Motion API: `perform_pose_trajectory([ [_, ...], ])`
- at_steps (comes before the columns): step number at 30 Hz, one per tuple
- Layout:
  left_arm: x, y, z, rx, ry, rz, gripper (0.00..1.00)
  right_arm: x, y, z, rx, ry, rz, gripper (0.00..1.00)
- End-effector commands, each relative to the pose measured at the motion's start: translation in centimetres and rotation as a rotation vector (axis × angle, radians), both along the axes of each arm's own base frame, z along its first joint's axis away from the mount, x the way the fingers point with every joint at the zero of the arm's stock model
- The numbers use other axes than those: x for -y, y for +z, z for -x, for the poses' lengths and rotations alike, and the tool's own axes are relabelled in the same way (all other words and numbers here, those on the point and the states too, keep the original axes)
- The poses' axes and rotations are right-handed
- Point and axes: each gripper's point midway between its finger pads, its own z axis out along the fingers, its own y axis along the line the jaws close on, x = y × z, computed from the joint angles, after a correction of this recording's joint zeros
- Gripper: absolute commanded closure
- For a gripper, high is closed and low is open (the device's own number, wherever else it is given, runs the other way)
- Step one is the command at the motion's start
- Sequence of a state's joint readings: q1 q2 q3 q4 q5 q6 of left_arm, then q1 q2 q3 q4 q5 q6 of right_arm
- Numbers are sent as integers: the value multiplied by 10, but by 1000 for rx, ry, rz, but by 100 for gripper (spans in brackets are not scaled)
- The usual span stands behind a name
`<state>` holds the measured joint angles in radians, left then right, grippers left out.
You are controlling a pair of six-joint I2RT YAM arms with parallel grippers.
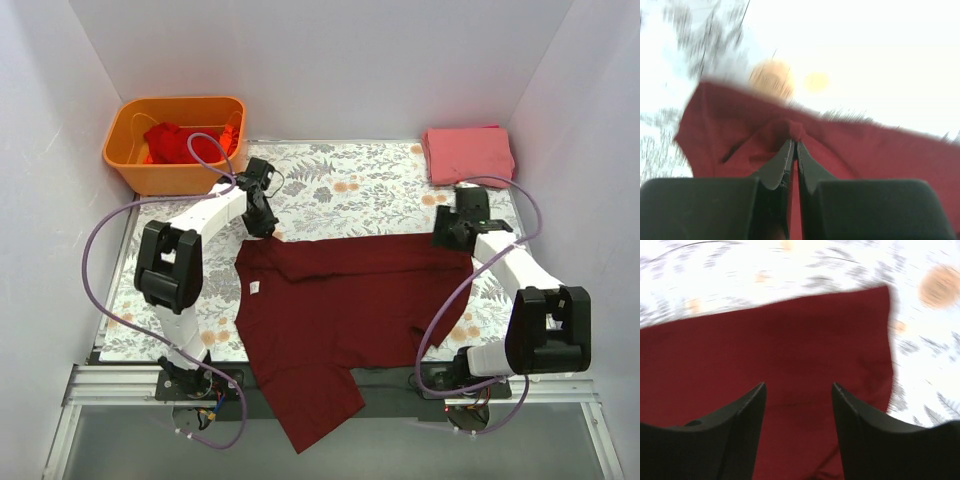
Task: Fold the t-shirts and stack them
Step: Fold the tshirt
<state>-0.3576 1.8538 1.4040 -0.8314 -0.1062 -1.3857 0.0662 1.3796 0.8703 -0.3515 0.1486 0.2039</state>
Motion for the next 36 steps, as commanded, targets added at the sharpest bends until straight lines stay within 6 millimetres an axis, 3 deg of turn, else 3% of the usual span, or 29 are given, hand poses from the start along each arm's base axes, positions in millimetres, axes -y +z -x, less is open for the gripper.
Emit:
perform_pose_trajectory([
  [1,0,23,-42,120,-4,-54,98,-57,34,-14,119,246,-15,40],
  [2,-2,22,-52,131,2,-81,98,-75,38,-16,152,311,-25,41],
  [3,-2,21,-58,135,2,-88,98,-107,41,-9,173,423,-54,45],
  [5,-2,21,-69,144,4,-108,98,-143,48,-6,233,559,-77,47],
  [6,-1,19,-72,148,5,-112,98,-170,45,6,233,650,-87,49],
  [8,-1,17,-77,154,8,-115,98,-202,47,13,270,763,-95,50],
  [9,-1,12,-77,142,5,-119,98,-227,45,24,271,836,-107,51],
  [11,-1,5,-77,130,3,-122,98,-251,38,31,269,927,-95,52],
  [12,0,1,-76,122,1,-125,98,-273,43,37,296,982,-108,52],
  [15,0,-7,-72,107,-3,-121,98,-307,37,46,311,1070,-107,52],
  [21,1,-10,-69,104,-6,-110,98,-353,29,47,347,1188,-57,51],
  [22,1,-12,-68,100,-7,-109,98,-360,35,44,366,1195,-54,51],
  [29,2,-15,-65,89,-10,-99,98,-382,6,35,334,1247,2,51],
  [36,2,-16,-64,86,-13,-96,99,-386,-23,31,285,1262,34,52],
])
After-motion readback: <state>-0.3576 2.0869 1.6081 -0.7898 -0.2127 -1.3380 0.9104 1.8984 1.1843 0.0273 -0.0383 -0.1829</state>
